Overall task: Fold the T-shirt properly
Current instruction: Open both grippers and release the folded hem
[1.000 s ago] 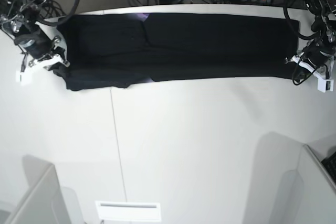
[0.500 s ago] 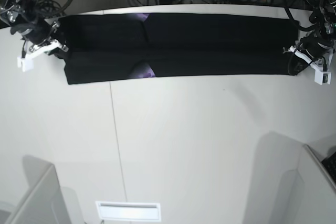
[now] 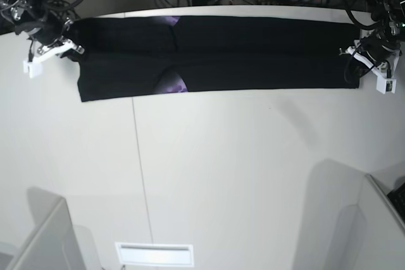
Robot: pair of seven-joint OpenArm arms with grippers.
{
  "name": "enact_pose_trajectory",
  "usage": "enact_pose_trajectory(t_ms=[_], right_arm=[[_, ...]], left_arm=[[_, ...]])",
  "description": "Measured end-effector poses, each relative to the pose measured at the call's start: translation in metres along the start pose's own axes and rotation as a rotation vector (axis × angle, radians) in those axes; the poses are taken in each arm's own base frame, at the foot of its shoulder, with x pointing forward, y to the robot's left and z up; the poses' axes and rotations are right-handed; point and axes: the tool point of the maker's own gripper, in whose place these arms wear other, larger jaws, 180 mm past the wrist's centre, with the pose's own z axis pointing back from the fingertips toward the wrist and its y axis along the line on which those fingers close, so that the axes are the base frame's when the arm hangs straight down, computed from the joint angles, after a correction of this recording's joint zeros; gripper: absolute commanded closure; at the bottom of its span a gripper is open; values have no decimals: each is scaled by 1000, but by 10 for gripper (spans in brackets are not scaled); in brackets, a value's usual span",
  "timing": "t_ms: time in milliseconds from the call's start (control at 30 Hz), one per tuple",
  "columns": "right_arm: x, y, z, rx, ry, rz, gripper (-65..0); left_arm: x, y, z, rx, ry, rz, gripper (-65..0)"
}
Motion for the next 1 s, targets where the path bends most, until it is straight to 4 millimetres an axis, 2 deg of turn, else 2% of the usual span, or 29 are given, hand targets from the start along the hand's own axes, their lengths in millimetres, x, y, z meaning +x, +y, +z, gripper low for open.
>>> enact_pose_trajectory(t_ms=[100,633,667,733,800,833,900,967,1000], right_arm=[[-8,3,-3,11,12,-26,0],[-11,1,-2,6,14,-32,0],[-13,-1,-1,2,17,-34,-23],[-15,-3,-1,-8,25,-35,-131],[-16,-3,-1,-8,24,-36,-222],[-16,-3,-1,-8,25,-37,-245],[-15,-5,0,-12,20,-40,-249],[-9,-19,7,-62,-7,-47,-249],[-6,-26,10,-93,-16,-44,-249]], left_arm=[[1,0,0,0,-5,0,0],[-14,3,3,7,33,2,0],[-15,3,3,7,34,2,0],[-15,3,3,7,33,3,0],[-15,3,3,7,33,3,-102],[-15,3,3,9,34,2,-161],[-14,4,3,10,32,1,-268],[-13,3,3,8,28,0,-367],[-12,3,3,8,24,0,-395]])
